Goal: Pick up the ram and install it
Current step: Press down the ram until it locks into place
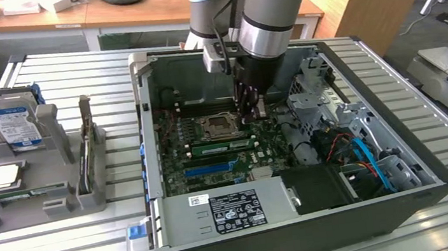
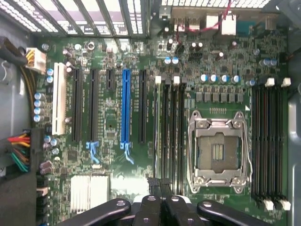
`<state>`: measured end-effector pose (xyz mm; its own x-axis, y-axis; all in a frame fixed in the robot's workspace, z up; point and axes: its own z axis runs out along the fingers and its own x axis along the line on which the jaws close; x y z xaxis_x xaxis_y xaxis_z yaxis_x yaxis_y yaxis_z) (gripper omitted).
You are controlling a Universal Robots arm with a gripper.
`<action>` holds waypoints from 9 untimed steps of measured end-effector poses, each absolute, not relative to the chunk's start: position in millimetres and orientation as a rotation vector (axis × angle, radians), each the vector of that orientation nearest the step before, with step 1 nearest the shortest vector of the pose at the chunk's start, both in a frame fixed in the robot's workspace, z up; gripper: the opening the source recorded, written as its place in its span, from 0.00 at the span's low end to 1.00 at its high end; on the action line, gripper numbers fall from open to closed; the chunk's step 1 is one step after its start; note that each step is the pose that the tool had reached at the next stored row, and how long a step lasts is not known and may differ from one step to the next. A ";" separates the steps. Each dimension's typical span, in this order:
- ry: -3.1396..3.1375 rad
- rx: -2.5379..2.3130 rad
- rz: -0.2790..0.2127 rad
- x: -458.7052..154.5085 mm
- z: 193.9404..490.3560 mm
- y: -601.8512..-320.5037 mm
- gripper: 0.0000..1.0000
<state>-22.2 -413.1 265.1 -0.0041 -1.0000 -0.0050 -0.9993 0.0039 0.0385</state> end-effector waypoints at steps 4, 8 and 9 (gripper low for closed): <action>-2.209 2.200 -0.048 -16.0 265.1 -413.1 0.11; -2.209 2.200 -0.048 -15.7 265.1 -413.1 0.11; -2.209 2.200 -0.048 -15.7 265.1 -413.1 0.11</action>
